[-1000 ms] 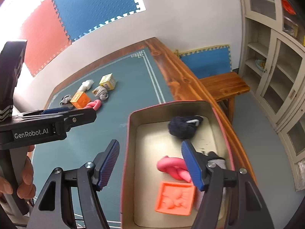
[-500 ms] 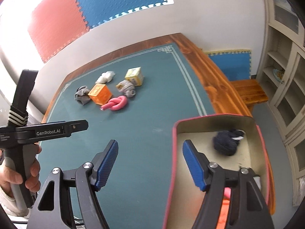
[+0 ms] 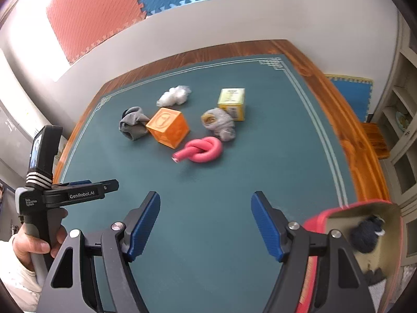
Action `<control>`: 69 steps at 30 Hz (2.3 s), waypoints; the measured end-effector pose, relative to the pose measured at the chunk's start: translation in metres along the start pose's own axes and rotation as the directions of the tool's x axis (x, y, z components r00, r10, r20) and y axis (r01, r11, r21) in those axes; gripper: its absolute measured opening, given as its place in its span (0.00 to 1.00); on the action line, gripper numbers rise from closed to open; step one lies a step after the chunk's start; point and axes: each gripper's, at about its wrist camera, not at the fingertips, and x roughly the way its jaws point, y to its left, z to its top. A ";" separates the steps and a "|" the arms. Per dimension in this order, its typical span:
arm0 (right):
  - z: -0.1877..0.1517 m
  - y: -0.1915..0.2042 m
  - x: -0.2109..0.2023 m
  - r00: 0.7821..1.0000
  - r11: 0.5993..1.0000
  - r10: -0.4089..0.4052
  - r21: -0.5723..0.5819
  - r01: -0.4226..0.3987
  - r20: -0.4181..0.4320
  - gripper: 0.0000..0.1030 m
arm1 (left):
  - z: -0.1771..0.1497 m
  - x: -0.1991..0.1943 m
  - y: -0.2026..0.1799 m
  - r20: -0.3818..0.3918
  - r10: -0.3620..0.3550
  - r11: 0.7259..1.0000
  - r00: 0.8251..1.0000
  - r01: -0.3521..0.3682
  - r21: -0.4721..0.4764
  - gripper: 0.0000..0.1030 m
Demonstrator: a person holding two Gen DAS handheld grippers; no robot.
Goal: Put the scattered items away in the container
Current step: 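Withdraw both tools from the box back over the table, then grasp the grey-and-black socks with the left tool while the right tool grasps the orange cube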
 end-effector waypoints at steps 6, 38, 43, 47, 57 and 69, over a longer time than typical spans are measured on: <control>0.018 0.022 0.031 1.000 1.000 0.001 -0.021 -0.002 -0.030 0.75 | 0.028 0.011 0.018 0.015 -0.016 1.000 1.000 0.016 -0.012 0.80; 0.025 0.016 0.089 0.991 0.998 -0.047 0.046 0.053 -0.126 0.76 | 0.162 0.074 0.020 -0.002 -0.226 0.963 0.974 0.223 -0.150 0.80; 0.033 0.022 0.093 0.992 0.998 -0.045 0.031 0.049 -0.116 0.76 | 0.162 0.079 0.016 -0.001 -0.223 0.967 0.975 0.221 -0.130 0.80; 0.042 0.026 0.095 0.994 0.999 -0.040 0.028 0.043 -0.100 0.76 | 0.161 0.083 0.013 -0.005 -0.211 0.972 0.977 0.209 -0.109 0.58; 0.074 0.046 0.115 0.998 1.000 0.009 0.009 -0.009 -0.059 0.76 | 0.149 0.061 0.020 0.040 -0.225 0.967 0.974 0.228 -0.111 0.41; 0.110 0.078 0.172 0.996 0.999 0.023 -0.022 -0.025 -0.088 0.76 | 0.116 0.025 0.057 0.084 -0.199 0.963 0.976 0.211 -0.170 0.41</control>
